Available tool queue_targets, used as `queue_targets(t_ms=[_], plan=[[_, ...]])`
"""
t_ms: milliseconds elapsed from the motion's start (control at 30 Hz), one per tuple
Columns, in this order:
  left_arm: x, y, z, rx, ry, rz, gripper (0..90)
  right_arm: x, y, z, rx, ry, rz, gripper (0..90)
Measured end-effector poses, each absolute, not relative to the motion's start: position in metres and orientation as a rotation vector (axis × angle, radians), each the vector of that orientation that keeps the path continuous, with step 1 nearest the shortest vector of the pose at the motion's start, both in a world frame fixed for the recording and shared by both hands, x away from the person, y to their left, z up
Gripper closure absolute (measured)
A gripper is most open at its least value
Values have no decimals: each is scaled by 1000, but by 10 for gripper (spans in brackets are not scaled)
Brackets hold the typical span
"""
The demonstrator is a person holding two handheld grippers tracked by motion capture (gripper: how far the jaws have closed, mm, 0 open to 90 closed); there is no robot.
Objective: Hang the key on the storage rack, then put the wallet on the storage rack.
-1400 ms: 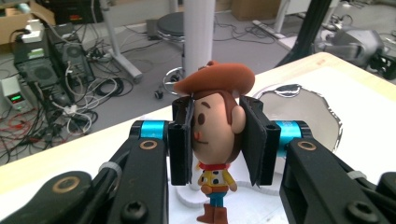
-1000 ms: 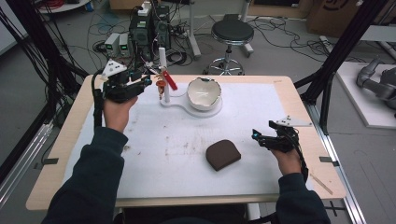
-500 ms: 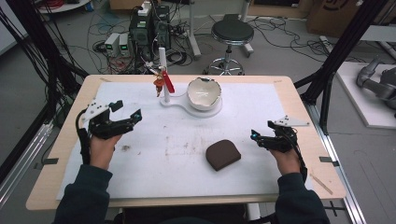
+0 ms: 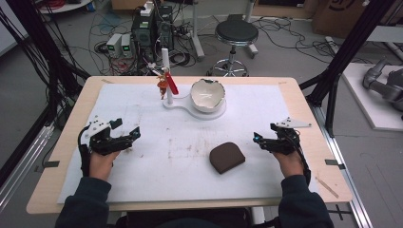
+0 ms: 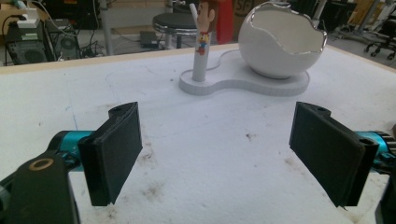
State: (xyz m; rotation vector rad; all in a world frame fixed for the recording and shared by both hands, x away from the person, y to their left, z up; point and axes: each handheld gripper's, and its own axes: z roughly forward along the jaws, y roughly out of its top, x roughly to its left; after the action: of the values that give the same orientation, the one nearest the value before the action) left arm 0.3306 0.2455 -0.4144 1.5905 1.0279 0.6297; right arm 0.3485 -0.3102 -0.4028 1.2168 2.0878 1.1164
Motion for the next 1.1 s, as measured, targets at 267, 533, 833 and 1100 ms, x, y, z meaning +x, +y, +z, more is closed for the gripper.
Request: queue_targets(t_ms=[267, 533, 833, 1100], plan=[[328, 245, -412, 1576, 1035, 648, 168, 345, -308, -403, 1196, 2111, 1125, 190], [331, 243, -414, 1574, 1030, 612, 169, 344, -307, -405, 1199, 2130, 1107, 190], [325, 248, -412, 1570, 1031, 639, 168, 350, -303, -409, 1201, 2209, 1151, 190], [326, 247, -416, 1588, 1035, 627, 170, 349, -285, -414, 1151, 2351, 1201, 229]])
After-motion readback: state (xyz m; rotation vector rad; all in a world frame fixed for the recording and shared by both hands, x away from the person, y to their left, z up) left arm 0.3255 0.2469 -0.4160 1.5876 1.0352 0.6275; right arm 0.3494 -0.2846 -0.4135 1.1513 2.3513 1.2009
